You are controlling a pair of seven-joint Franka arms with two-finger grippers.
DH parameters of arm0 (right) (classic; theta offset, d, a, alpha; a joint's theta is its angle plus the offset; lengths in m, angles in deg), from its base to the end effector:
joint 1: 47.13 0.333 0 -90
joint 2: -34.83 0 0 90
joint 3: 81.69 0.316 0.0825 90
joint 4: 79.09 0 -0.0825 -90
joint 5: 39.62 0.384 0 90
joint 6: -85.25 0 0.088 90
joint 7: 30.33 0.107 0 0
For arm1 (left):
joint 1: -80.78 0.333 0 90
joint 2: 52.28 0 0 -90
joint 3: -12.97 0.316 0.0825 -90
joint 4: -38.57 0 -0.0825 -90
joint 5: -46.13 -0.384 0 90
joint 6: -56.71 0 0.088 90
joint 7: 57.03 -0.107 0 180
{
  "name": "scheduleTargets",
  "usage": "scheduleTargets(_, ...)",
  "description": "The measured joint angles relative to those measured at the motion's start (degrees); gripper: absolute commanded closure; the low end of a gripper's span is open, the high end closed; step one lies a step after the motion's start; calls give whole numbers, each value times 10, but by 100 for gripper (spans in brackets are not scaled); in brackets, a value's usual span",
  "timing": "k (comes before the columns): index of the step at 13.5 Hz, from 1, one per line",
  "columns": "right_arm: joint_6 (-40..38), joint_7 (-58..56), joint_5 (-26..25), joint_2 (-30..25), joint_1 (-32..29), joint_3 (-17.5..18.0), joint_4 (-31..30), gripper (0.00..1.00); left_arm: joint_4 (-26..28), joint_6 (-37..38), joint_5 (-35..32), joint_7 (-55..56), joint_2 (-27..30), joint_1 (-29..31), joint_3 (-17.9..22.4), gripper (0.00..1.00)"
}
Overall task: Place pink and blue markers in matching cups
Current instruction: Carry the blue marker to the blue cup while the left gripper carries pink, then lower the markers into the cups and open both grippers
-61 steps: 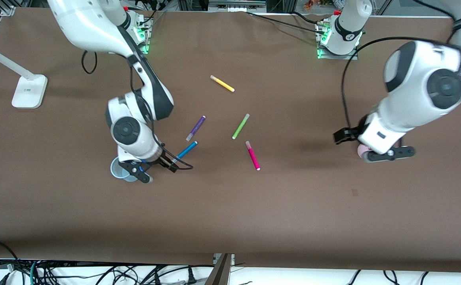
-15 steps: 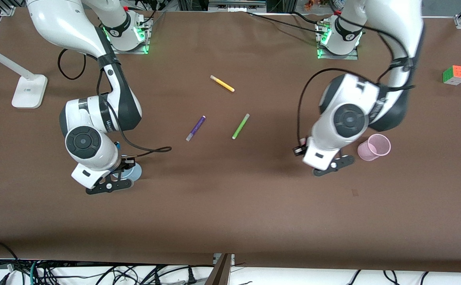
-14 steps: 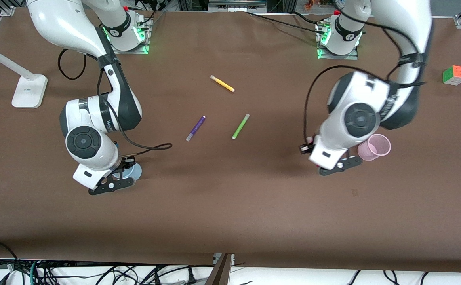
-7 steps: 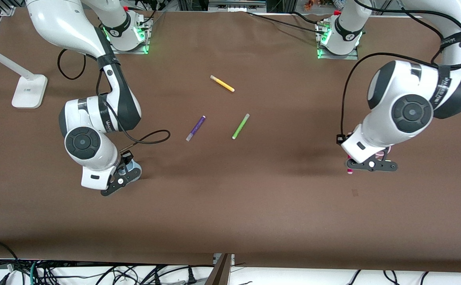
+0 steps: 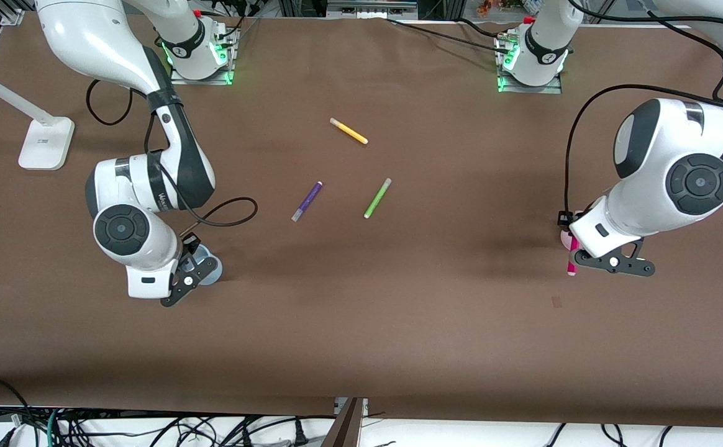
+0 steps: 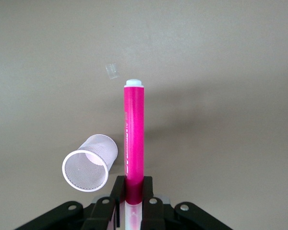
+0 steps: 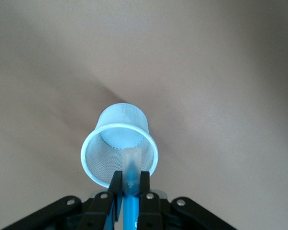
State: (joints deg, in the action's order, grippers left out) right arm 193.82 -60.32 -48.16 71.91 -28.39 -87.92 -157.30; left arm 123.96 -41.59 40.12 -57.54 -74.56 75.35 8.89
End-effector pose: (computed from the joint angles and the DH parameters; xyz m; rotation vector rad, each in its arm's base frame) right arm 0.6961 0.1592 0.3328 2.7069 1.1695 -0.2128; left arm 0.6501 -0.0926 0.4371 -3.0304 0.2970 0.2381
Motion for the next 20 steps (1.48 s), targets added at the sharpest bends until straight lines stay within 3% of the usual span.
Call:
scheduleTargets(4,44,-8,48,0,1,3,0,100,0,0,-1,-72,0,17,0,100)
scheduleTargets(10,144,-126,148,0,0,7,0,100,19,-49,-21,-300,13,65,1,100)
scheduleTargets(15,191,-323,324,6,-33,4,-18,100,173,-223,-24,-478,75,112,-1,100)
scheduleTargets(20,191,-450,436,3,-46,4,-46,100,308,-328,104,-645,119,147,-3,100)
